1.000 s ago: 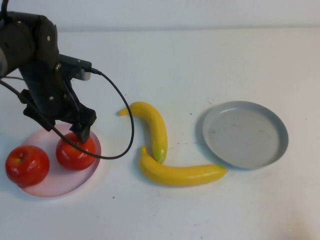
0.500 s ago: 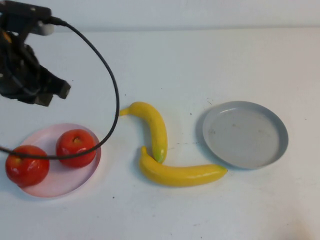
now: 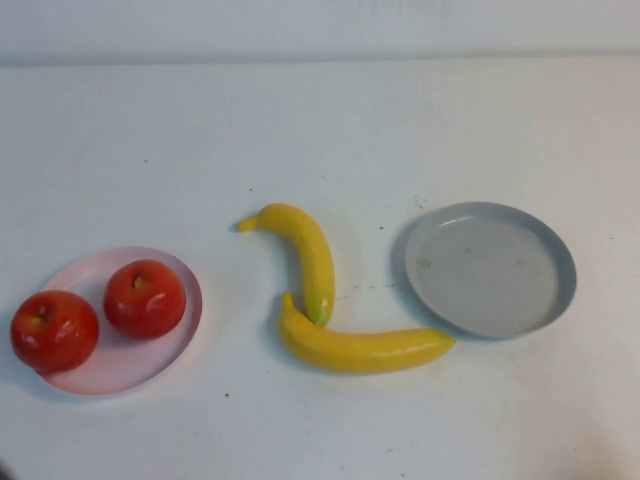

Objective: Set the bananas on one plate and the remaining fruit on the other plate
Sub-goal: Put another type of fruit in the right plate

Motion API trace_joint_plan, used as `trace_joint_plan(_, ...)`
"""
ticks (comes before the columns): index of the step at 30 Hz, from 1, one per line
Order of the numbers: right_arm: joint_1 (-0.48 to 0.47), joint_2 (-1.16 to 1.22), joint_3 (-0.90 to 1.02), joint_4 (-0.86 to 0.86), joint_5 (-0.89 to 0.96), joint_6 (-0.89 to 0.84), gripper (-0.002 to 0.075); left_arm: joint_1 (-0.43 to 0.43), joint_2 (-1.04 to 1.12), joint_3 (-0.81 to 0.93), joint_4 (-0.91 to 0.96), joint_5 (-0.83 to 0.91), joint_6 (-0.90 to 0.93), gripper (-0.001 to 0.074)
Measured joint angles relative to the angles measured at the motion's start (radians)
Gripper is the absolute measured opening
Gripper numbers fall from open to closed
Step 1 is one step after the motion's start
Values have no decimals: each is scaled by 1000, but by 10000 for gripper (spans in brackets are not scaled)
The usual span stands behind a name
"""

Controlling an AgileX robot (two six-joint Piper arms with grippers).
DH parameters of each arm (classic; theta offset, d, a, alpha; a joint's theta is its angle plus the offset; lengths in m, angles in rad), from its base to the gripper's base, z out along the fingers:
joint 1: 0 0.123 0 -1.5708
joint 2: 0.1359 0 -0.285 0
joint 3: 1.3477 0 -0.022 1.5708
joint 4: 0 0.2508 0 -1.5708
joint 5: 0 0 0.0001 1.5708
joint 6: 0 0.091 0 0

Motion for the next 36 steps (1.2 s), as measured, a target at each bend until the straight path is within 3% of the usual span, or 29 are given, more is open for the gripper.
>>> trace_joint_plan(5,0,0,0,0,0,0,-17,0,-406,97,26,-53,-87,4)
trace_joint_plan(8,0,-1,0,3,0,0,-17,0,-500,178,74,-42,-170,4)
trace_joint_plan(12,0,-1,1,2,2,0,-17,0,-434,259,166,-45,-281,4)
trace_joint_plan(17,0,-1,1,2,2,0,-17,0,-296,274,199,-207,-252,4)
trace_joint_plan(21,0,-1,1,2,2,0,-17,0,-194,322,248,-421,-232,4)
trace_joint_plan(29,0,-1,1,2,2,0,-17,2,-141,618,303,-937,-228,4)
trace_joint_plan(36,0,-1,1,2,2,0,-17,117,-202,725,137,-971,-165,4)
